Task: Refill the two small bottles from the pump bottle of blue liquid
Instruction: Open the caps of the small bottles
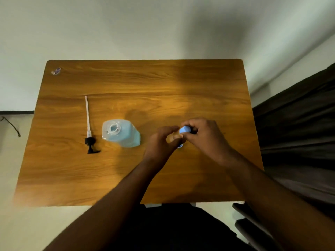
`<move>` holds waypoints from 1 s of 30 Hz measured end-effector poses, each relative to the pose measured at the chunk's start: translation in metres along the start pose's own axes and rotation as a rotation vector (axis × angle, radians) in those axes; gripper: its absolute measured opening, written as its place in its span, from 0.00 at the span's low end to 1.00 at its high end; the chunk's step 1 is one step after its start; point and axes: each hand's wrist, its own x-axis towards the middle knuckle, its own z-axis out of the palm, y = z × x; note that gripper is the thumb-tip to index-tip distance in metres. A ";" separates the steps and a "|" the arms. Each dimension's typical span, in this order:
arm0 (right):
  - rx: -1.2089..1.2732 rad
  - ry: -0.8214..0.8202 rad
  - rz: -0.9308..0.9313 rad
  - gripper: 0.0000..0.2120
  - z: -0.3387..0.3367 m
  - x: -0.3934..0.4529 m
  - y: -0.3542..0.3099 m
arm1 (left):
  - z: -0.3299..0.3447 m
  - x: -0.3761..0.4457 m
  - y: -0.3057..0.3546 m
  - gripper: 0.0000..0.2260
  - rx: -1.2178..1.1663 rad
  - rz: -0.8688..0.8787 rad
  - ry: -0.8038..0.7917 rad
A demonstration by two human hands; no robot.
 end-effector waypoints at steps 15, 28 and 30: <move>-0.186 -0.410 -0.480 0.04 0.011 -0.025 -0.020 | -0.028 -0.053 -0.023 0.05 -0.078 0.089 -0.269; -0.040 -0.482 -0.072 0.27 0.016 -0.022 -0.013 | -0.018 -0.065 -0.031 0.04 -0.189 -0.023 -0.203; -0.284 -0.349 -0.091 0.18 0.025 -0.022 -0.018 | -0.016 -0.064 -0.036 0.06 -0.159 -0.079 -0.137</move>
